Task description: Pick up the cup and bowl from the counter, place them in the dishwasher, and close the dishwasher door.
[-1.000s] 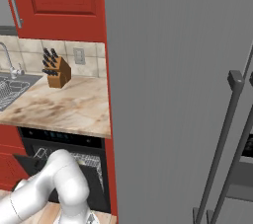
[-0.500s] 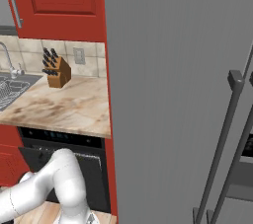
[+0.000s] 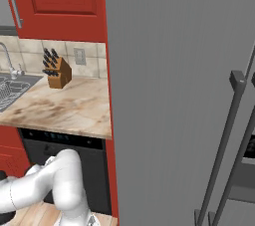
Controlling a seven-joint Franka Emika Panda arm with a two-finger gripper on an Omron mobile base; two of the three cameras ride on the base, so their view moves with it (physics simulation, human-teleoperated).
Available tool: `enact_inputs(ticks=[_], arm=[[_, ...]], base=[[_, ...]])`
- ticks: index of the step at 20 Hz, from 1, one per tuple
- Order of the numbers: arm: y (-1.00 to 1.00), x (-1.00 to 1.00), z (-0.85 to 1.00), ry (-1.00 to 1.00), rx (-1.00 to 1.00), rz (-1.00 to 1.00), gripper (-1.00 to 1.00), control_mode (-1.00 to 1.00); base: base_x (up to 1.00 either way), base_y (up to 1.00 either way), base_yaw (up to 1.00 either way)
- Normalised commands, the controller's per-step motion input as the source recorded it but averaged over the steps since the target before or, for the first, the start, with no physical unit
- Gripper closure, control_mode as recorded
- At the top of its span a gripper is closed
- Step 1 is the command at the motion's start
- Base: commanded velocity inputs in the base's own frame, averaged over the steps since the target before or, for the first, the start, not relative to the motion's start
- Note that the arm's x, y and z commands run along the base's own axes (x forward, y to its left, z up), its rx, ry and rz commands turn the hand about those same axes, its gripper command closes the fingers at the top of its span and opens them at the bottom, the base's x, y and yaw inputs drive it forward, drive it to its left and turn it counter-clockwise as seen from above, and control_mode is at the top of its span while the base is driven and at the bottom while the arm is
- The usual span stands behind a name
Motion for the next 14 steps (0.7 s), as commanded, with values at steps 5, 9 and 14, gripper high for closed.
enact_inputs(ticks=[5,9,14], arm=[[-0.33,0.89,-0.09,-0.12,-0.34,0.00,-1.00,-1.00],[-0.34,0.88,-0.12,-0.12,-0.34,0.00,-1.00,-1.00],[-0.38,0.93,-0.13,-0.11,-0.34,0.00,-1.00,-1.00]], base=[[0.00,0.00,0.00],[0.00,0.00,0.00],[0.00,0.00,0.00]])
